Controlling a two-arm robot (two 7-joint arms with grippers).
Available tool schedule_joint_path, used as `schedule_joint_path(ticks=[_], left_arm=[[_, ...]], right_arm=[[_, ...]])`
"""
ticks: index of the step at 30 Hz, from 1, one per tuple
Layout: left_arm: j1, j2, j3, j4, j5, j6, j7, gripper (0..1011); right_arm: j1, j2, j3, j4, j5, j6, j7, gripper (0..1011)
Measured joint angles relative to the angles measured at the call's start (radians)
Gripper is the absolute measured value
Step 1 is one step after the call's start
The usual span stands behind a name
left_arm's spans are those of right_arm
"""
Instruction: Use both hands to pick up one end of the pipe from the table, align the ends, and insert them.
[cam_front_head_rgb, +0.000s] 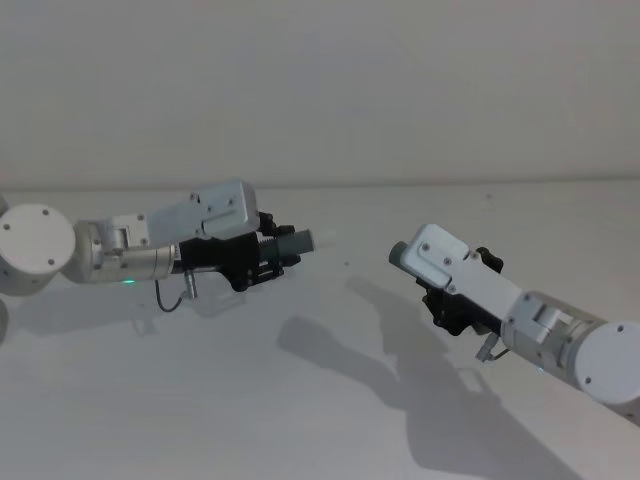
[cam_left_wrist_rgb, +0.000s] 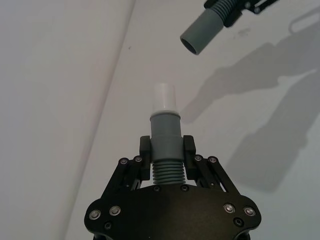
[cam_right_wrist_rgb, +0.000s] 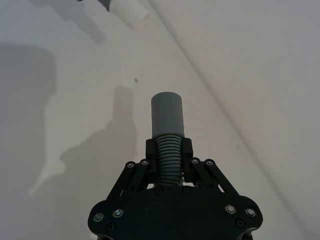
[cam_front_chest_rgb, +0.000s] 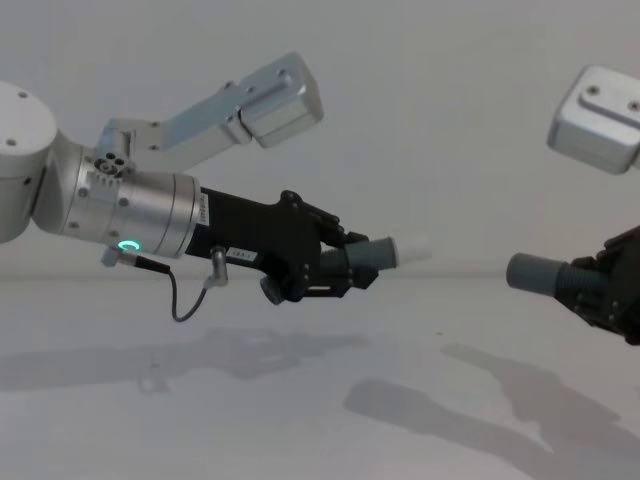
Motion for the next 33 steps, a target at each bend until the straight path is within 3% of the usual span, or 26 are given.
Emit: schedule_joint_path(ticks=[17,25,33], left_arm=[[-0.005,0.01,0.018,0.012,0.056,-0.07,0.026,341],[-0.005,0.011,0.02,0.011,0.062,-0.079,0.028,341],[0.007,0.019,0.017,-0.012,0.062,-0.101,0.022,341]], right_arm=[[0.082,0.105,-0.117,-0.002,-0.189,-0.091,0.057,253],[0.128,0.14,-0.171,0.014,-0.288,-0.186,0.069,253],[0.17,0.152,-0.218,0.04,-0.363,-0.277,0.069,253]])
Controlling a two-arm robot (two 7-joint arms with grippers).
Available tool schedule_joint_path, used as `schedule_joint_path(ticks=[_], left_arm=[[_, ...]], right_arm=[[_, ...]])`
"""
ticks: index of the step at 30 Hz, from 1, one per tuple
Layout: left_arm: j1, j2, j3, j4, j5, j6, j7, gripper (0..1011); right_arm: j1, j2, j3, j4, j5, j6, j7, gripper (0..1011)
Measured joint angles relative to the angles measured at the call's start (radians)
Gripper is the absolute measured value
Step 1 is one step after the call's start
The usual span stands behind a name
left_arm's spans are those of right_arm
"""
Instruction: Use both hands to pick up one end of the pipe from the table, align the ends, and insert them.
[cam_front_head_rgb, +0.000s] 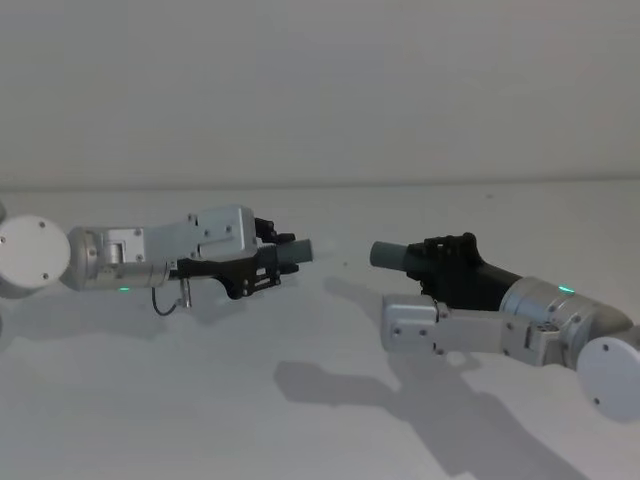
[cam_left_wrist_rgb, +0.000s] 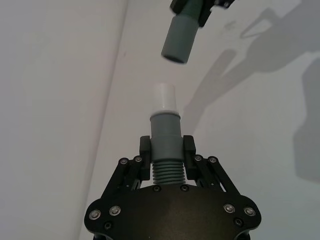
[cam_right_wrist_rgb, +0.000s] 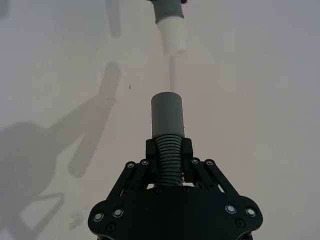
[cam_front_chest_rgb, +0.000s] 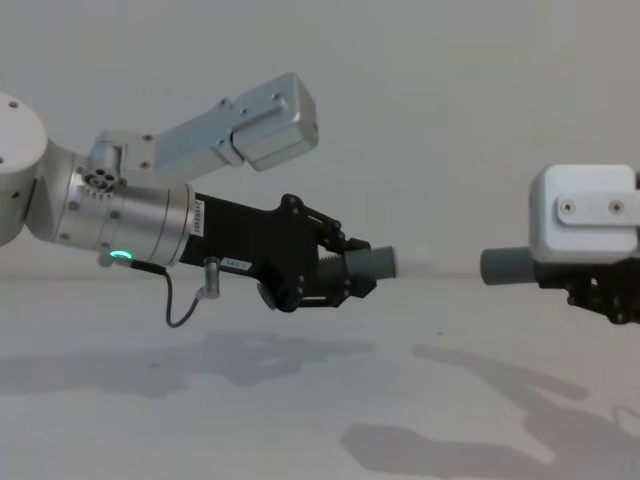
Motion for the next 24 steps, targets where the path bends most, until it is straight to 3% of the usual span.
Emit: schedule_joint_path(ticks=[12,24], left_arm=[[0.018,0.012,-0.002,-0.037,-0.007,-0.024,-0.01,341],[0.024,0.017,-0.003,-0.051,-0.011,-0.032,-0.013,341]], right_arm=[[0.027,0.0,-0.031,0.018,-0.064,-0.047,0.015,255],[0.032,0.007,-0.039,0.014,-0.088,-0.052,0.046,253]])
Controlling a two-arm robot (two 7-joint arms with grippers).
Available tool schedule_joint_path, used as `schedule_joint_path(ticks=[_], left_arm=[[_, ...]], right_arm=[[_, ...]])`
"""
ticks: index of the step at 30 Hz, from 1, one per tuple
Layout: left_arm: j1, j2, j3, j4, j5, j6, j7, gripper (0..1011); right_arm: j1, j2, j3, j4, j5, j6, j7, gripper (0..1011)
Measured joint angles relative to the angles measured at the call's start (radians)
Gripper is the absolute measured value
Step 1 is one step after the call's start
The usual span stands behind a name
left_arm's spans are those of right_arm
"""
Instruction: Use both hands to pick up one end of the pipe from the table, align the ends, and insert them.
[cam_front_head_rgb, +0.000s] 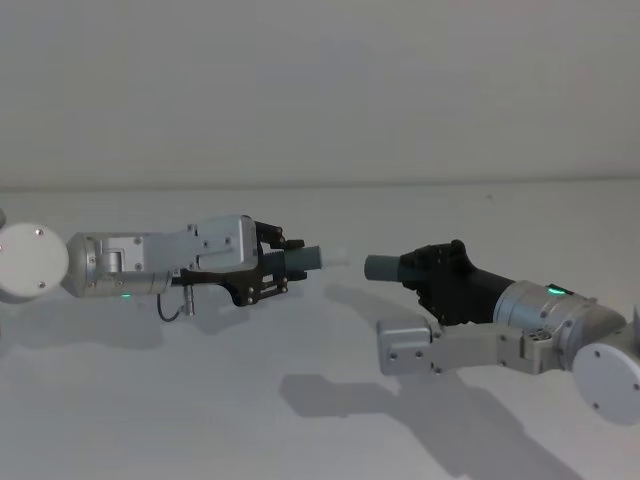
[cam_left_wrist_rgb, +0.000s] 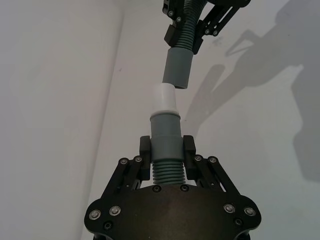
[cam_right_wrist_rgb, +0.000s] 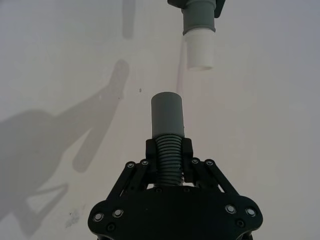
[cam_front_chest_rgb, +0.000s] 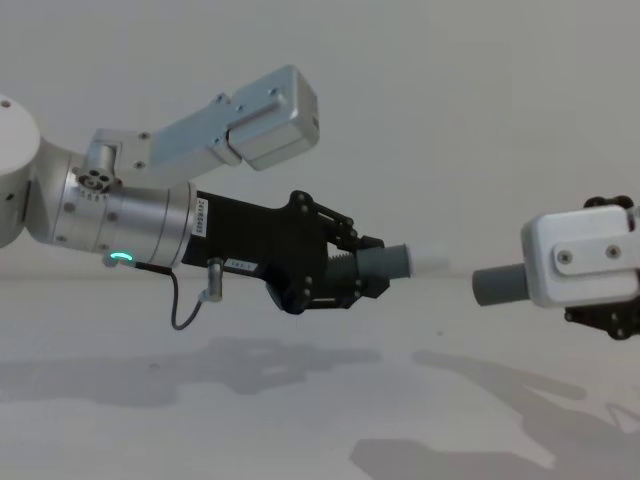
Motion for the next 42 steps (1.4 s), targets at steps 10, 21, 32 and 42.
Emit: schedule_joint_path(ticks=[10,21,32,42], left_arm=[[0.002,0.001,0.0,-0.004,-0.001,-0.003,-0.001,341],[0.003,0.002,0.0,-0.007,-0.002,-0.004,-0.002,341],[0.004,0.002,0.0,-0.008,-0.002,-0.005,-0.002,341],[0.004,0.002,0.0,-0.008,-0.002,-0.005,-0.002,341]], right_arm=[[-0.011,0.009,0.011,-0.02,-0.001,-0.016,-0.002,253],[-0.035,0.02,0.037,-0.048,0.004,-0.041,-0.05,255],[-0.051,0.022,0.058,-0.062,0.014,-0.058,-0.075,253],[-0.049,0.014,0.057,-0.058,0.007,-0.05,-0.045,253]])
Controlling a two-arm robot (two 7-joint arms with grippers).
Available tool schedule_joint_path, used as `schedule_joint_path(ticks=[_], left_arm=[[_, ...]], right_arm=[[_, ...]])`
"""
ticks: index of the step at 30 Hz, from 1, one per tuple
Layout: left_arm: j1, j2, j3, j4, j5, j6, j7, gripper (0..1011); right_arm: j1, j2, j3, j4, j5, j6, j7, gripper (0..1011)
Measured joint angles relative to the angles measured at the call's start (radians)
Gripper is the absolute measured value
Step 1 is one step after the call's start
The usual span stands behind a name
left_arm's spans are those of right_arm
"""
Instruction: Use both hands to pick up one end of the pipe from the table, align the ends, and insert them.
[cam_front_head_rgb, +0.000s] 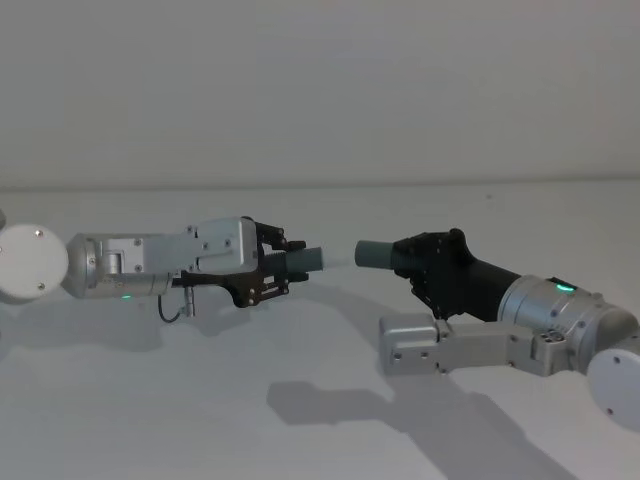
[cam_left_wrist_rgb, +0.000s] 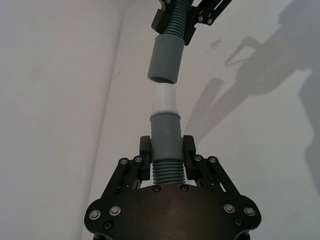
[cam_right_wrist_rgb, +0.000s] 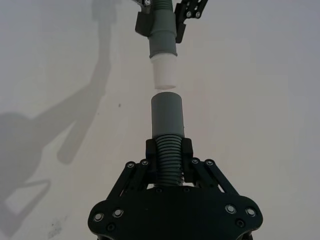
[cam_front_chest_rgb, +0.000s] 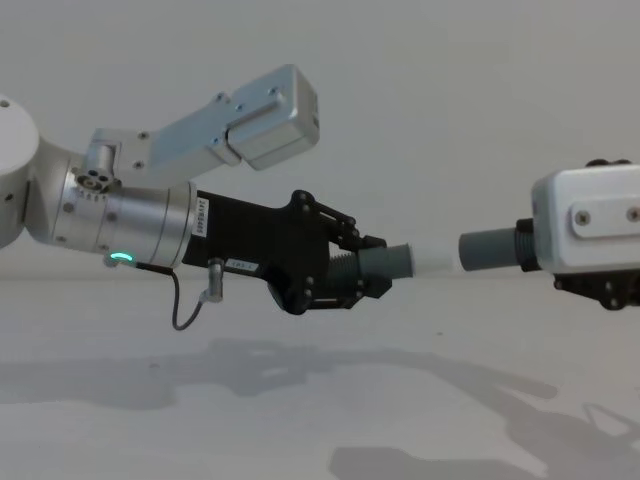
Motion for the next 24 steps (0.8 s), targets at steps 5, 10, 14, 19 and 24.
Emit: schedule_joint_path(ticks=[5,10,14,19,24], left_arm=[[0.0,0.0,0.0,0.0,0.0,0.0,0.0,341],[0.0,0.0,0.0,0.0,0.0,0.0,0.0,341],[0.0,0.0,0.0,0.0,0.0,0.0,0.0,341],[0.0,0.0,0.0,0.0,0.0,0.0,0.0,341],[0.0,0.0,0.0,0.0,0.0,0.0,0.0,341]], right_arm=[[-0.001,-0.007,0.001,0.004,-0.001,0.002,0.007,253],[-0.007,-0.014,0.01,0.003,0.009,0.001,0.009,253],[-0.01,-0.017,0.015,-0.001,0.015,0.001,0.01,253],[-0.014,-0.021,0.022,-0.009,0.022,0.002,0.018,253],[-0.016,-0.025,0.025,-0.012,0.027,0.004,0.027,253]])
